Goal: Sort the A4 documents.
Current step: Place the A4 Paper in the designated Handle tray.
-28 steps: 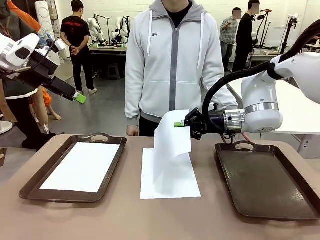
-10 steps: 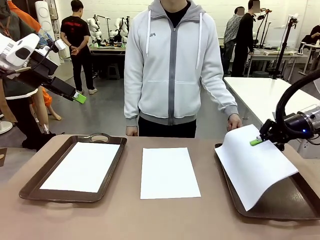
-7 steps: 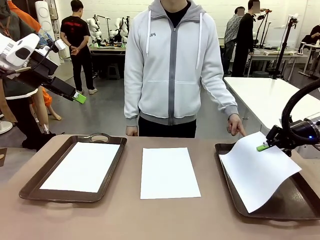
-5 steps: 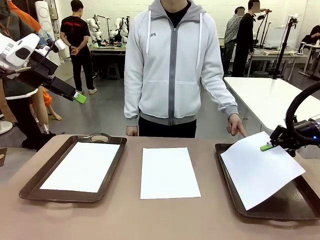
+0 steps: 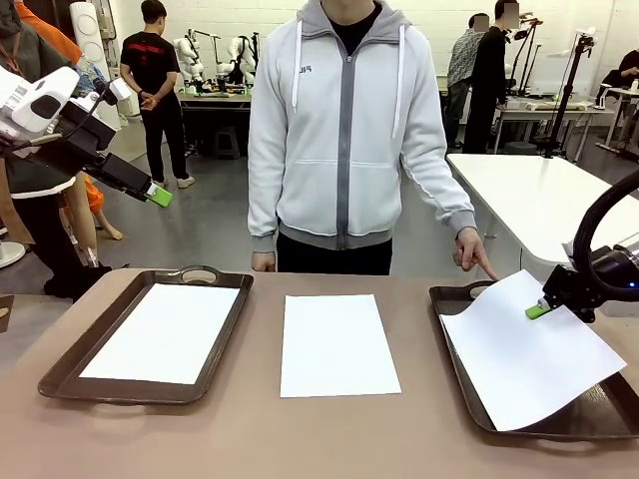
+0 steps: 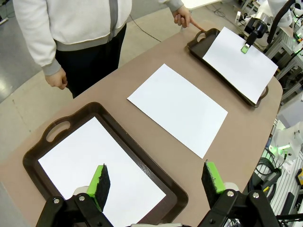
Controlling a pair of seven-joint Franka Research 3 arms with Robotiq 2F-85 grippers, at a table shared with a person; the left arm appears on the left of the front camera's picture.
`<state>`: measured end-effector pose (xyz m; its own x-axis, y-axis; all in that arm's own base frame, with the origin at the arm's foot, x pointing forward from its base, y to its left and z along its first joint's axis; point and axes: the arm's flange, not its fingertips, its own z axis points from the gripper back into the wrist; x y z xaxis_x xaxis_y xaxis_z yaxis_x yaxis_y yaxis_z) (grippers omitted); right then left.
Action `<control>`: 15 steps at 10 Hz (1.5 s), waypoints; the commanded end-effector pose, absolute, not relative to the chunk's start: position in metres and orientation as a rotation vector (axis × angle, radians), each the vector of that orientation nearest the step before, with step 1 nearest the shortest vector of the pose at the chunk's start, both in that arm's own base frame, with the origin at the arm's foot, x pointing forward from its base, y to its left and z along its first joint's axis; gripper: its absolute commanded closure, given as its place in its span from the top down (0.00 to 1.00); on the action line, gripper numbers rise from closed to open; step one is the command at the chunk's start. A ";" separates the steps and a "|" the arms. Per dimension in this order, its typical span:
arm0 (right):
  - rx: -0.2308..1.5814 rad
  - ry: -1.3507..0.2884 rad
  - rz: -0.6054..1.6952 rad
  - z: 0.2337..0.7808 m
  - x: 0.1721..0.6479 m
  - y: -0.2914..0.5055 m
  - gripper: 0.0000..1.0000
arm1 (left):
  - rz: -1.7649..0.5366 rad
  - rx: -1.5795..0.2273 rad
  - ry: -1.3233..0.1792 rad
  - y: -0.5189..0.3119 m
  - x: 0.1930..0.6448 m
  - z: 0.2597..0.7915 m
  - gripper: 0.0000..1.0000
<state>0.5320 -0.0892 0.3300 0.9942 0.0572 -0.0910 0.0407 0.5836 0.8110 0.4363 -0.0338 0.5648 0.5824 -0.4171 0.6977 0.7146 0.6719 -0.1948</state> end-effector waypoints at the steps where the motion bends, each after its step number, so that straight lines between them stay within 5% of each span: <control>1: 0.890 0.066 0.017 0.322 0.531 -0.089 0.01 | -0.694 -0.494 -0.665 -0.034 0.436 0.565 1.00; 15: 0.721 0.034 -0.051 0.296 0.538 -0.097 0.01 | -0.694 -0.494 -0.665 -0.034 0.436 0.565 1.00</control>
<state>0.5344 -0.1002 0.2980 0.9989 -0.0273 -0.0381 0.0460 0.7310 0.6808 0.4363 -0.0338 0.5648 0.5824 -0.4171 0.6977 0.7146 0.6719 -0.1948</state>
